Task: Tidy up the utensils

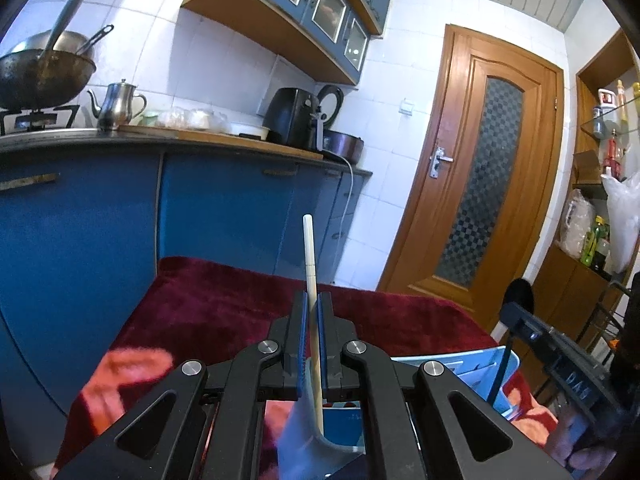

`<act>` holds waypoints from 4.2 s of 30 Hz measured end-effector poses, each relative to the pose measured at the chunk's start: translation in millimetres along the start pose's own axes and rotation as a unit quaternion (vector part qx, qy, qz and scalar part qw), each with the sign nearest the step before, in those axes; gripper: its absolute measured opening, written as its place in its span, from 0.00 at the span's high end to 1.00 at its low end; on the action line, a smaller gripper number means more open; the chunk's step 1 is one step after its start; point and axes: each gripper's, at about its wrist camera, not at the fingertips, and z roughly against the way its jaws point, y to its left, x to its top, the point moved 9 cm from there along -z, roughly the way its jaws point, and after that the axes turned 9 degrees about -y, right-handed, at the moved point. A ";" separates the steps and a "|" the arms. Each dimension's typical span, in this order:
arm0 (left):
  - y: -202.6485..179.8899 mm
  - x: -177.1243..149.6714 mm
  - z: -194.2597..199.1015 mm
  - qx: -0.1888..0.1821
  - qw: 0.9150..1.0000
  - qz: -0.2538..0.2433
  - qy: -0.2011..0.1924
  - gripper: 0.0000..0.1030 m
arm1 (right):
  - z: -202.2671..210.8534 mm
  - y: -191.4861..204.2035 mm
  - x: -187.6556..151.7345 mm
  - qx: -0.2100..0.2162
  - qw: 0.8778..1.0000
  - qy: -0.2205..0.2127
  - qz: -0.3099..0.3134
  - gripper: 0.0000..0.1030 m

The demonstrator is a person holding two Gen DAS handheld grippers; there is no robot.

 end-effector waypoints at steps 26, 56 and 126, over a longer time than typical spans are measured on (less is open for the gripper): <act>-25.1 19.6 65.3 -0.015 0.999 -0.029 0.035 0.75 | 79.8 -18.3 23.1 -0.009 0.998 0.021 -0.065 0.72; 12.3 -75.1 137.2 0.023 0.976 -0.065 0.206 0.68 | 161.5 3.5 -57.8 -0.028 0.986 0.157 -0.057 0.72; 51.2 -121.5 122.5 -0.022 0.954 0.069 0.292 0.93 | 148.7 -5.1 -150.8 -0.015 0.938 0.345 -0.021 0.91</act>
